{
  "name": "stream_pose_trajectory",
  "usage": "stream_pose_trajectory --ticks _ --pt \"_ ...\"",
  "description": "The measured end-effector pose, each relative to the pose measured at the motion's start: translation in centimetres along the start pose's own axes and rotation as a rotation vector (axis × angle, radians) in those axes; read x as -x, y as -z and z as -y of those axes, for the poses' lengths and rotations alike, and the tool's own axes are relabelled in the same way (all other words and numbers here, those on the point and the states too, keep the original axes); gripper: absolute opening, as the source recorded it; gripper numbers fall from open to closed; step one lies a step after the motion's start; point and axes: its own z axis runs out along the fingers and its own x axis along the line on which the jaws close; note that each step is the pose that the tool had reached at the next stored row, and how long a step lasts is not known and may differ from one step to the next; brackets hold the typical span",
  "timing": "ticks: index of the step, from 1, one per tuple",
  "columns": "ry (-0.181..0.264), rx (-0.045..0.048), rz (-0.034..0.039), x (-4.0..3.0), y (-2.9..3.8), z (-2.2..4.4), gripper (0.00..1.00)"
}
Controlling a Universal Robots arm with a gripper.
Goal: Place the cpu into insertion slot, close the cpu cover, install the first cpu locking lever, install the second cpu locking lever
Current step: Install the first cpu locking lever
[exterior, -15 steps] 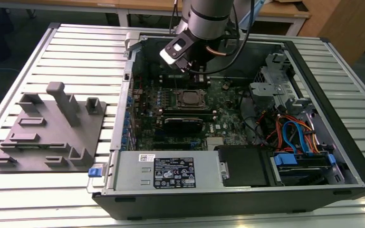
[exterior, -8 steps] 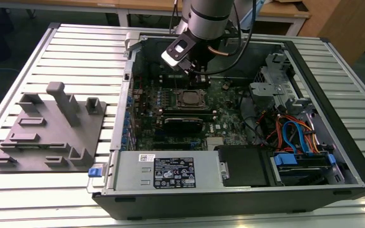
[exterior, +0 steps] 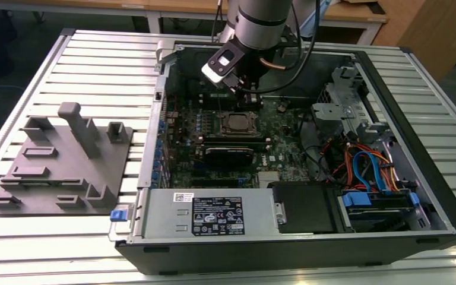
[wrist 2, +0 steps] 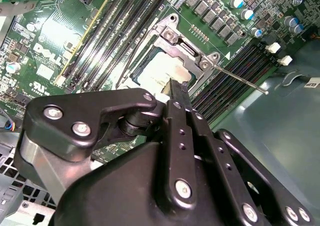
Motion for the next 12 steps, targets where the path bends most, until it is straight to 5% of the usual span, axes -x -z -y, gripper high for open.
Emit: stream_pose_trajectory --ticks 5,8,12 --pt "0.0 0.0021 0.0005 -0.01 0.0 0.05 0.1" --pt "0.001 0.0294 0.0048 -0.04 -0.01 0.23 0.1" --pt "0.002 0.0322 0.0052 -0.04 -0.01 0.24 0.1"
